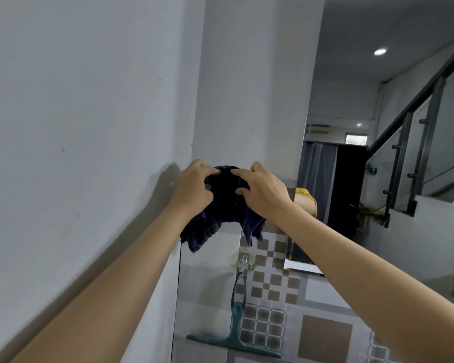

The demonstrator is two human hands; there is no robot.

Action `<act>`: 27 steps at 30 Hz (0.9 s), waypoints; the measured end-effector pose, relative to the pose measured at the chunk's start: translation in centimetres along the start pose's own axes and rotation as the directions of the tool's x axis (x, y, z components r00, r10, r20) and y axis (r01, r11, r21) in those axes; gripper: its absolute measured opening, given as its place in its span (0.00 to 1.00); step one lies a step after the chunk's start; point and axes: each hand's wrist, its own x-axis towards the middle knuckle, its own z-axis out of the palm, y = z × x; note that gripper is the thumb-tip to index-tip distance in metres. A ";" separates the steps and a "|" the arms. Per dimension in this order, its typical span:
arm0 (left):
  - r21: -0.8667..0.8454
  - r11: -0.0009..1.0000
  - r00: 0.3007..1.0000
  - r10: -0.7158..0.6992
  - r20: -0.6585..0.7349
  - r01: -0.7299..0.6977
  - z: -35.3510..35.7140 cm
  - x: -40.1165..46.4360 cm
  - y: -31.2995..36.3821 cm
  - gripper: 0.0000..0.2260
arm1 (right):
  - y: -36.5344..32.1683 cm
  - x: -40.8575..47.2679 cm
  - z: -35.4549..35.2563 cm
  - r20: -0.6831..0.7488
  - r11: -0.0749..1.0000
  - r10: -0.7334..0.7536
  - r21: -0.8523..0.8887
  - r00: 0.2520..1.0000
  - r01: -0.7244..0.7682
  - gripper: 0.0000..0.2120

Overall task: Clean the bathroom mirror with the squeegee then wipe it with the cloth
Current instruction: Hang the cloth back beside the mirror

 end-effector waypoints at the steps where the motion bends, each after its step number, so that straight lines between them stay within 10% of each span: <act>1: 0.010 1.000 1.000 -0.008 0.005 0.008 -0.1 0.6 -0.3 0.19 | 0.1 0.6 0.2 0.021 1.000 0.010 -0.005 1.000 -0.010 0.23; 18: -0.317 0.923 0.974 -0.228 0.003 0.217 3.4 0.2 -3.4 0.11 | 0.5 1.1 5.4 0.024 0.804 0.304 0.531 0.952 -0.270 0.15; 27: -0.206 0.947 0.968 -0.232 0.092 0.247 2.7 -1.3 -3.3 0.14 | -1.0 -0.6 5.7 0.006 0.857 0.364 0.390 0.931 -0.338 0.19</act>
